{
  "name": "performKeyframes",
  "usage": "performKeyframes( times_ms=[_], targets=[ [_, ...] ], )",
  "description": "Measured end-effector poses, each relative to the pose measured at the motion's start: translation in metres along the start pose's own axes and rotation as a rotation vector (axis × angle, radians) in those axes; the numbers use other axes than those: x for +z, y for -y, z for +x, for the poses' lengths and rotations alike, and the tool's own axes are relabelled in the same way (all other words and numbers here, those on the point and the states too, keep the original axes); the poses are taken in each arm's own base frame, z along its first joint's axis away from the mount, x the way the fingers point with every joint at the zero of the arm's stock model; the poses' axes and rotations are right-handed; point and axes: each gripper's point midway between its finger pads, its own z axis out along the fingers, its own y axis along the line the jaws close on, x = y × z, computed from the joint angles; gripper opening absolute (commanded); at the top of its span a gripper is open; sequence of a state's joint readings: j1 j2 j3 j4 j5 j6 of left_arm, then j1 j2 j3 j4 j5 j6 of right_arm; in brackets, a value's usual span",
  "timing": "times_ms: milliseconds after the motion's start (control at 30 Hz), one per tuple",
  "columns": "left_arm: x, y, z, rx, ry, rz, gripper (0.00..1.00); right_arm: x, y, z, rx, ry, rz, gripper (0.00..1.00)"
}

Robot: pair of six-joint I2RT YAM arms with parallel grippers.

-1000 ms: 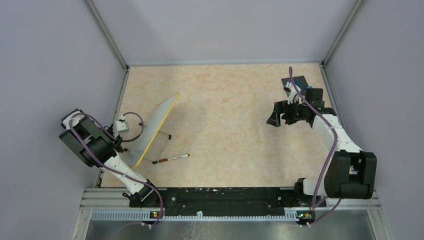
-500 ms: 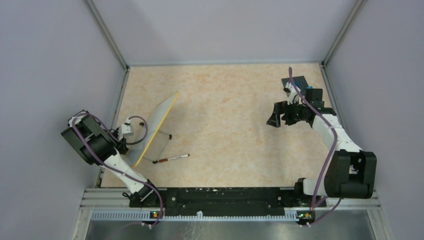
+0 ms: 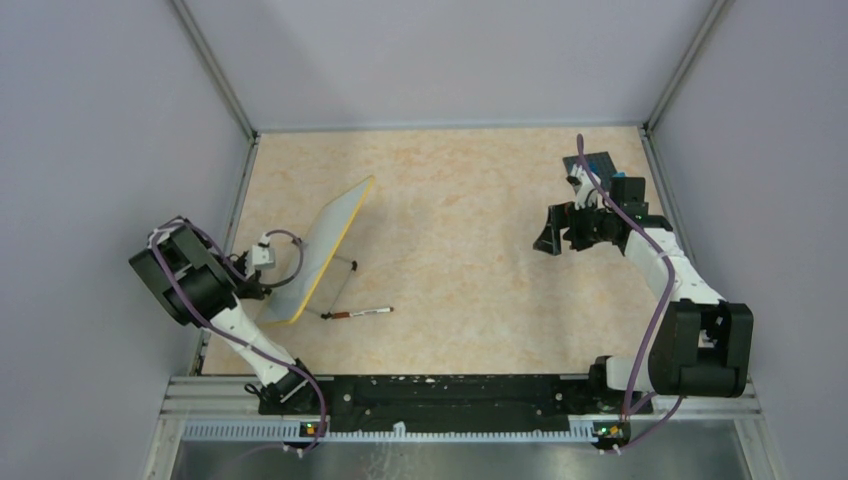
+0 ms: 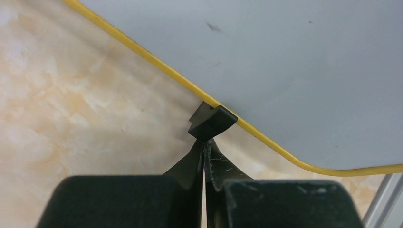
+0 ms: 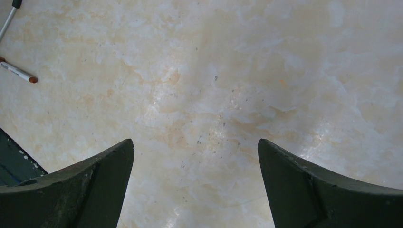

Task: Write a sentence on the whiteboard
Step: Move the whiteboard stand to the center of the board.

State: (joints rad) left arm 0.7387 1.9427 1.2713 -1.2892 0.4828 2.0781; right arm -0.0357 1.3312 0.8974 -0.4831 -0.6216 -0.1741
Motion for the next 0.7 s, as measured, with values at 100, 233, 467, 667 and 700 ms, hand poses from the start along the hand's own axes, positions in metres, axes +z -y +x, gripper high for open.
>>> performKeyframes(
  times_ms=[100,233,467,667,700],
  targets=[
    [0.006,-0.004,-0.01,0.014,0.032,0.002,0.0,0.0,0.0,0.0,0.0,-0.001,0.0,0.98],
    [0.015,-0.009,-0.027,0.045,0.069,0.012,0.02,0.001,0.001,0.001,0.004,-0.006,-0.001,0.98],
    [0.042,-0.007,-0.064,0.101,0.156,0.057,0.11,0.001,0.001,0.002,0.003,-0.007,-0.002,0.98],
    [0.064,0.001,-0.096,0.122,0.229,0.104,0.15,0.002,-0.001,0.0,-0.002,-0.001,-0.012,0.86],
    [0.068,0.003,-0.101,0.115,0.24,0.114,0.16,0.003,-0.002,-0.001,-0.002,0.003,-0.013,0.84]
  ],
)
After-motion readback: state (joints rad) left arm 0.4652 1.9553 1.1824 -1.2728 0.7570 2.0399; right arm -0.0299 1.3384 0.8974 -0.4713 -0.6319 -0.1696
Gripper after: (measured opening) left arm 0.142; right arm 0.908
